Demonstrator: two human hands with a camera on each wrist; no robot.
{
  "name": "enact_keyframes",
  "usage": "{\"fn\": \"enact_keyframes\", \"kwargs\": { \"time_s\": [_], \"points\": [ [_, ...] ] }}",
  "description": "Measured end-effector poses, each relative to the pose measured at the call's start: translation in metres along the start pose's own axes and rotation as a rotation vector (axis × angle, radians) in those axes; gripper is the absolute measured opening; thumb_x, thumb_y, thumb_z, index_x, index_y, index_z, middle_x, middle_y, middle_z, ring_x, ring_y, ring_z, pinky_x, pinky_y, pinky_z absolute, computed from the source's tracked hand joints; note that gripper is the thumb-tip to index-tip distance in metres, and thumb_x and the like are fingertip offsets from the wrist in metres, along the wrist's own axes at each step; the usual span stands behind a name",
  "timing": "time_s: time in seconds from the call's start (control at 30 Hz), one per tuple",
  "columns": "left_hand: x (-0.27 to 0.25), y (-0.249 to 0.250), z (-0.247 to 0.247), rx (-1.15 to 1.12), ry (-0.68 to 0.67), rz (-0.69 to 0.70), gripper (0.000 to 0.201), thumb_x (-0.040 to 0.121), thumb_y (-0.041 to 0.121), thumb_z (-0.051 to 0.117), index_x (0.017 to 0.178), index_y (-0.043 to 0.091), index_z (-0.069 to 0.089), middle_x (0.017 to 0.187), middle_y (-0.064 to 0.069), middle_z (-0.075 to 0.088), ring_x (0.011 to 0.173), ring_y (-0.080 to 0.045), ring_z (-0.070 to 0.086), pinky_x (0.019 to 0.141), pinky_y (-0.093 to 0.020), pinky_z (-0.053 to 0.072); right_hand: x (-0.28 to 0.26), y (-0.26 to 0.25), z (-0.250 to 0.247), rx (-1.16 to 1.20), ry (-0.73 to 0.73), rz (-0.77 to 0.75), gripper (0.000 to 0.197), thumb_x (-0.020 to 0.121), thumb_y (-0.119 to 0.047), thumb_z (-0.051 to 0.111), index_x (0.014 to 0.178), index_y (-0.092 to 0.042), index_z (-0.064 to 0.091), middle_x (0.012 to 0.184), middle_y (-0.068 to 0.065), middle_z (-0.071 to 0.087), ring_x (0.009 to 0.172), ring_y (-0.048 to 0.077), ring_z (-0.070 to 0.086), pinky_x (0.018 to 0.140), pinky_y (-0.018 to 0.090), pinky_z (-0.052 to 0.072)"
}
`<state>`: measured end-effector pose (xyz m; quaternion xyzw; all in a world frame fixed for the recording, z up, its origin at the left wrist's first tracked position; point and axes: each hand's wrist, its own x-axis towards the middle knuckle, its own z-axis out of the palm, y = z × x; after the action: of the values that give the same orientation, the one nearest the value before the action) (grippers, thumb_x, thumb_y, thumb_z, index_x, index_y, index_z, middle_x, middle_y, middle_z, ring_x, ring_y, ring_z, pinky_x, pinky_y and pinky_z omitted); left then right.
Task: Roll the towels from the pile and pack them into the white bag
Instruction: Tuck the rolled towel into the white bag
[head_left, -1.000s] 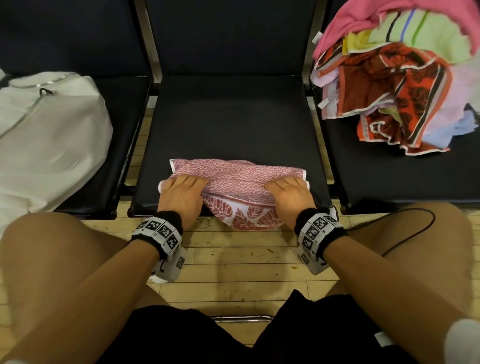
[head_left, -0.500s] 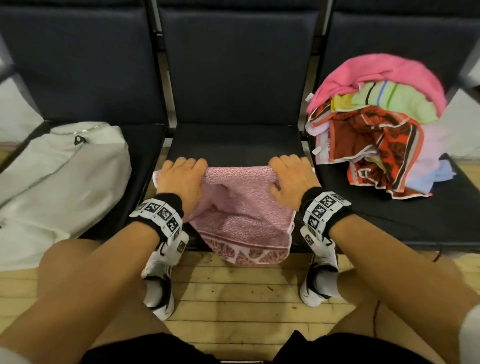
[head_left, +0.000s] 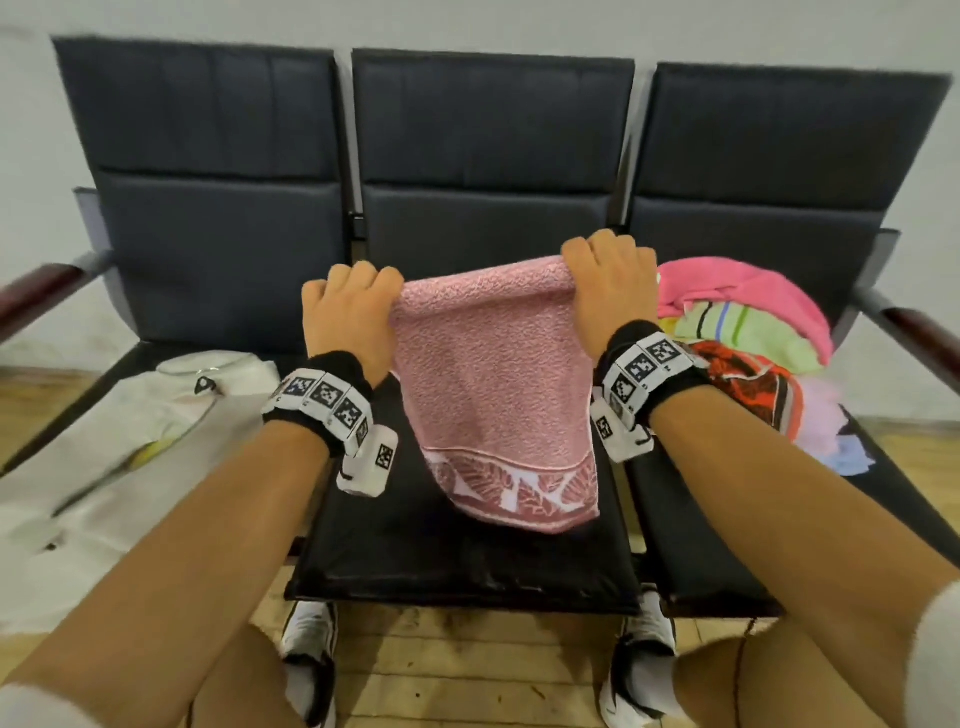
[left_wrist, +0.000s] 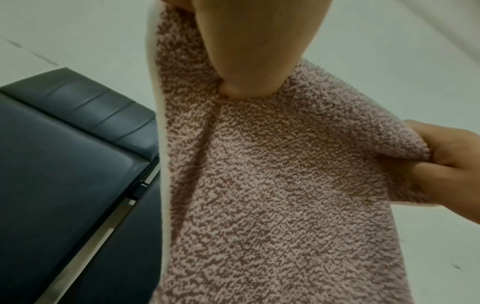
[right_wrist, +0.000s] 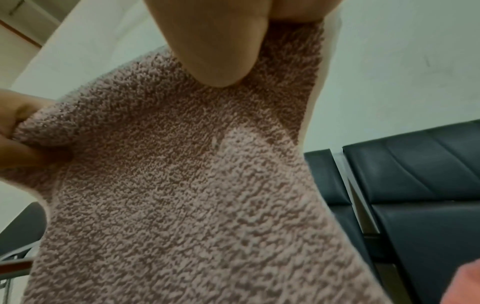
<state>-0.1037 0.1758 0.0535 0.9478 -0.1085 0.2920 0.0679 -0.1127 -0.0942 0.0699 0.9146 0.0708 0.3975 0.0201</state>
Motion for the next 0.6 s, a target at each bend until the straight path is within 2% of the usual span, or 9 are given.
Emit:
{"fn": "enact_keyframes", "kwargs": {
  "time_s": [0.17, 0.23, 0.3, 0.4, 0.47, 0.53, 0.6],
  "points": [
    [0.011, -0.002, -0.014, -0.014, 0.116, 0.003, 0.013, 0.086, 0.013, 0.058, 0.098, 0.017, 0.060, 0.095, -0.007, 0.057, 0.094, -0.034, 0.050, 0.084, -0.046, 0.035, 0.011, 0.000, -0.013, -0.015, 0.135, -0.010, 0.040, 0.062, 0.009, 0.048, 0.094, -0.011, 0.059, 0.085, 0.011, 0.053, 0.073, 0.031, 0.048, 0.066, 0.040, 0.034],
    [0.006, -0.006, -0.008, -0.006, 0.117, 0.024, 0.015, 0.083, 0.008, 0.061, 0.095, 0.016, 0.061, 0.093, -0.008, 0.057, 0.090, -0.035, 0.051, 0.079, -0.045, 0.035, -0.002, 0.000, -0.008, -0.011, 0.125, -0.035, 0.042, 0.059, 0.010, 0.050, 0.094, -0.011, 0.059, 0.085, 0.010, 0.053, 0.074, 0.030, 0.047, 0.067, 0.040, 0.033],
    [-0.011, -0.011, 0.010, 0.016, 0.065, 0.083, 0.021, 0.077, 0.001, 0.065, 0.092, 0.015, 0.063, 0.089, -0.008, 0.058, 0.084, -0.035, 0.052, 0.072, -0.043, 0.034, -0.026, -0.002, 0.005, 0.014, 0.050, -0.068, 0.044, 0.059, 0.009, 0.054, 0.097, -0.012, 0.060, 0.087, 0.010, 0.054, 0.076, 0.031, 0.048, 0.067, 0.041, 0.033],
    [-0.055, -0.017, 0.045, 0.054, -0.126, 0.161, 0.030, 0.073, 0.000, 0.069, 0.098, 0.017, 0.066, 0.091, -0.006, 0.061, 0.083, -0.033, 0.056, 0.071, -0.042, 0.037, -0.084, -0.005, 0.037, 0.036, -0.121, -0.125, 0.046, 0.061, 0.005, 0.063, 0.102, -0.013, 0.063, 0.089, 0.008, 0.056, 0.079, 0.031, 0.051, 0.069, 0.042, 0.036],
    [-0.092, -0.019, 0.072, 0.106, -0.355, 0.180, 0.036, 0.078, 0.006, 0.065, 0.112, 0.020, 0.065, 0.104, -0.004, 0.061, 0.096, -0.030, 0.056, 0.080, -0.041, 0.040, -0.133, -0.008, 0.060, 0.029, -0.289, -0.190, 0.050, 0.060, 0.002, 0.066, 0.106, -0.017, 0.065, 0.092, 0.005, 0.059, 0.081, 0.031, 0.052, 0.070, 0.041, 0.038],
    [-0.131, -0.019, 0.096, 0.165, -0.595, 0.202, 0.042, 0.082, 0.007, 0.057, 0.120, 0.023, 0.061, 0.115, -0.001, 0.060, 0.107, -0.028, 0.053, 0.086, -0.039, 0.042, -0.183, -0.013, 0.078, 0.038, -0.458, -0.242, 0.050, 0.059, 0.002, 0.062, 0.103, -0.019, 0.065, 0.090, 0.002, 0.061, 0.081, 0.029, 0.053, 0.070, 0.039, 0.038],
    [-0.163, -0.017, 0.113, 0.173, -0.765, 0.223, 0.044, 0.085, 0.008, 0.052, 0.125, 0.026, 0.058, 0.121, -0.001, 0.061, 0.113, -0.026, 0.054, 0.089, -0.037, 0.045, -0.224, -0.018, 0.087, 0.058, -0.617, -0.227, 0.047, 0.060, 0.000, 0.052, 0.099, -0.020, 0.068, 0.087, 0.000, 0.065, 0.081, 0.027, 0.054, 0.068, 0.038, 0.041]
  ]
}}
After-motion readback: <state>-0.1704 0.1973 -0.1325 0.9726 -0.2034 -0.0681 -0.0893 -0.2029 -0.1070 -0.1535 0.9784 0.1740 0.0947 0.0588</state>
